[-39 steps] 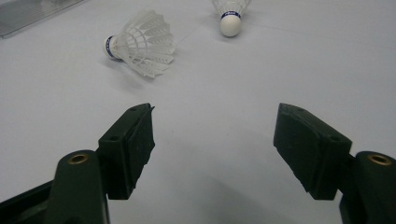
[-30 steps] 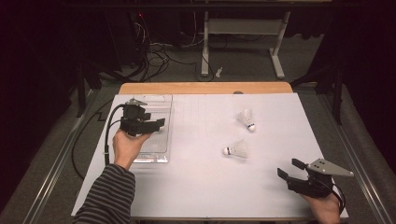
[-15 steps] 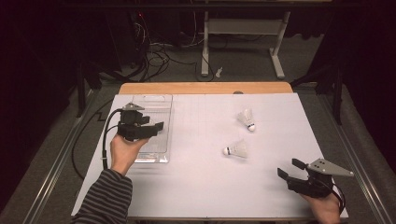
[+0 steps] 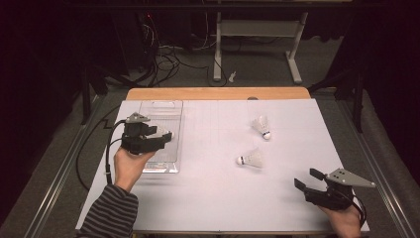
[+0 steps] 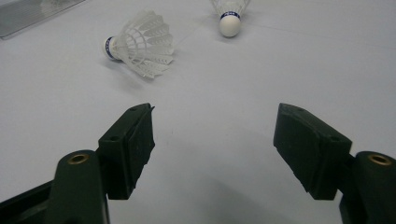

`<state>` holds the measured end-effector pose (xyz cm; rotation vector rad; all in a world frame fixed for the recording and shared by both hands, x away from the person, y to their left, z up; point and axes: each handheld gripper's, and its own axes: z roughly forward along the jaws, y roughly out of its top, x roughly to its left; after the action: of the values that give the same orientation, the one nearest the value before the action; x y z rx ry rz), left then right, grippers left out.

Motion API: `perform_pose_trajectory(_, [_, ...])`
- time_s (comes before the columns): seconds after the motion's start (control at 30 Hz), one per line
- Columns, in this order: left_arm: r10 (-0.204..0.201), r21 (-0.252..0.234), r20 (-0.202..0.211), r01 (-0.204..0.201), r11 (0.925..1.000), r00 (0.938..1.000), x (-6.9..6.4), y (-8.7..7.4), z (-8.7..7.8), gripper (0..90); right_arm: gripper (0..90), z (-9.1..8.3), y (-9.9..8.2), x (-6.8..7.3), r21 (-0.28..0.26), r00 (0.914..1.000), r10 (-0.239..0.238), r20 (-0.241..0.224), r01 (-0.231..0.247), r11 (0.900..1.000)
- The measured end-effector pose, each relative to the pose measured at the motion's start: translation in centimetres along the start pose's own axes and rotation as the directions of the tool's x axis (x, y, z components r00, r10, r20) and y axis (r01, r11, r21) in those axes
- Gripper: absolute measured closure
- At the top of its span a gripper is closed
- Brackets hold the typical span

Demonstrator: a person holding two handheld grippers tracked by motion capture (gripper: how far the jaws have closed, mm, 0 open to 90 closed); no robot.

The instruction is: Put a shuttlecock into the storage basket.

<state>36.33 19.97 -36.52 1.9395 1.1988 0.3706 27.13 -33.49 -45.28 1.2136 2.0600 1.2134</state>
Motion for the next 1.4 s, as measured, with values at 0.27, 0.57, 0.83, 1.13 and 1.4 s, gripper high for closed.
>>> perform_pose_trajectory(0.27, [0.002, -0.011, 0.001, -0.002, 0.9999, 1.0000, -0.1, -0.6, -0.4, 36.4, 29.3, 0.0, 0.0, 0.0, -0.001, 1.0000, -0.001, 0.001, 0.001, 1.0000])
perform_pose_trajectory(0.57, [0.002, -0.033, 0.006, -0.002, 0.9994, 1.0000, -0.3, -1.3, -1.1, 35.7, 29.3, 0.0, 0.0, 0.0, -0.002, 1.0000, -0.001, 0.002, 0.001, 1.0000])
perform_pose_trajectory(0.83, [0.007, -0.036, 0.010, -0.006, 0.9993, 0.9999, -0.6, -1.9, -1.3, 35.8, 29.2, -0.1, 0.0, 0.0, -0.005, 1.0000, -0.003, 0.000, 0.003, 1.0000])
perform_pose_trajectory(1.13, [0.019, -0.057, 0.018, -0.018, 0.9982, 0.9996, -0.9, -2.9, -1.8, 37.2, 29.3, -0.1, 0.0, 0.0, -0.004, 1.0000, -0.002, 0.000, 0.002, 1.0000])
perform_pose_trajectory(1.4, [0.018, -0.075, 0.027, -0.016, 0.9970, 0.9995, -1.0, -3.5, -2.1, 37.7, 29.2, -0.1, 0.0, 0.0, -0.005, 1.0000, 0.001, 0.001, -0.001, 1.0000])
